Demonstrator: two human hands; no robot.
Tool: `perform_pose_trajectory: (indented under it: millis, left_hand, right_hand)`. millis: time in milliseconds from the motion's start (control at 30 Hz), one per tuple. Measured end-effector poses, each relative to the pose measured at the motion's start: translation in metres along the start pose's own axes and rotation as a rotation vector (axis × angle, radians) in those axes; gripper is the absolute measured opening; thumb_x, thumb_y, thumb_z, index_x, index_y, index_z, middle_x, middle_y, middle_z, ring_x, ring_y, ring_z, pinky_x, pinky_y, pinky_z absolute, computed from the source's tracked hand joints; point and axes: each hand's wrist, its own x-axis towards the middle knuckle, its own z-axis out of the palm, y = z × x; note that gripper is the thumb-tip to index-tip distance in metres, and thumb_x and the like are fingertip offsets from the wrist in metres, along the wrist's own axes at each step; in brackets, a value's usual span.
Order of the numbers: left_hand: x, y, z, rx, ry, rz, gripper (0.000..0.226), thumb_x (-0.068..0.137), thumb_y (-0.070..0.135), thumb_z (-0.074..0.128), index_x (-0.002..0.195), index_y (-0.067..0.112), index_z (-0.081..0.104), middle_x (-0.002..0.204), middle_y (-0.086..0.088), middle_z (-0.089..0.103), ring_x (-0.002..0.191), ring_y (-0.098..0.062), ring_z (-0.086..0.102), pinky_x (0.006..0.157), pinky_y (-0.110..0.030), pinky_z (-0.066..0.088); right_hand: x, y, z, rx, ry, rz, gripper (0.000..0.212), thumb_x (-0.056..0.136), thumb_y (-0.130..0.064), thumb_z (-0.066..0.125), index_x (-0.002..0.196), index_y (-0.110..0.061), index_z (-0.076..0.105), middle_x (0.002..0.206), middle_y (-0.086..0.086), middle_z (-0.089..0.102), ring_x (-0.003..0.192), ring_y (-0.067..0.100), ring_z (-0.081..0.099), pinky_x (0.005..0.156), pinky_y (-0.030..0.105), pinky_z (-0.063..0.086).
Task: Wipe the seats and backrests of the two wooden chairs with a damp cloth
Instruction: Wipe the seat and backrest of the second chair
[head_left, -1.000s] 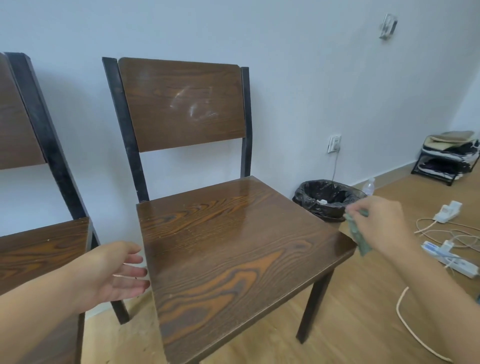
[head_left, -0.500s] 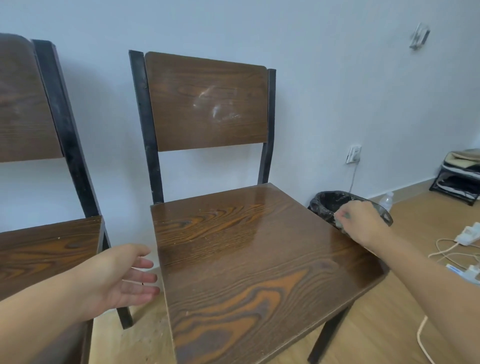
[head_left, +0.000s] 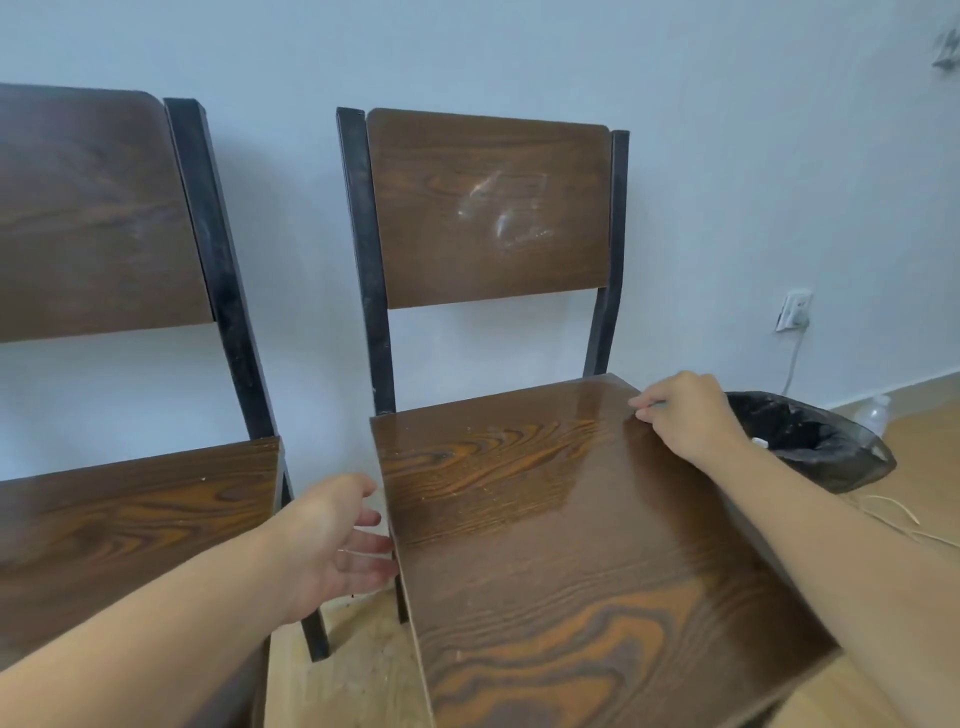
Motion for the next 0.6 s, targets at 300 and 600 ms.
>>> perform_pose_trajectory:
  millis: [300, 600]
  left_hand:
    - [0.0, -0.001, -0.004, -0.055, 0.05, -0.028, 0.036, 0.109, 0.033, 0.05, 0.127, 0.002, 0.053, 0.122, -0.029, 0.06, 0.085, -0.045, 0.064, 0.081, -0.053, 0.056]
    - [-0.004, -0.003, -0.01, -0.124, 0.021, -0.033, 0.039, 0.109, 0.031, 0.05, 0.132, 0.0, 0.054, 0.12, -0.03, 0.061, 0.118, -0.049, 0.066, 0.084, -0.051, 0.058]
  right_hand:
    - [-0.012, -0.144, 0.074, 0.101, -0.26, -0.166, 0.017, 0.094, -0.019, 0.071, 0.098, -0.003, 0.071, 0.101, 0.011, 0.064, 0.09, 0.026, 0.064, 0.078, 0.034, 0.054]
    - [-0.126, -0.164, 0.031, 0.083, -0.506, -0.476, 0.025, 0.091, -0.031, 0.073, 0.112, -0.018, 0.077, 0.102, -0.007, 0.062, 0.097, 0.015, 0.058, 0.093, 0.042, 0.053]
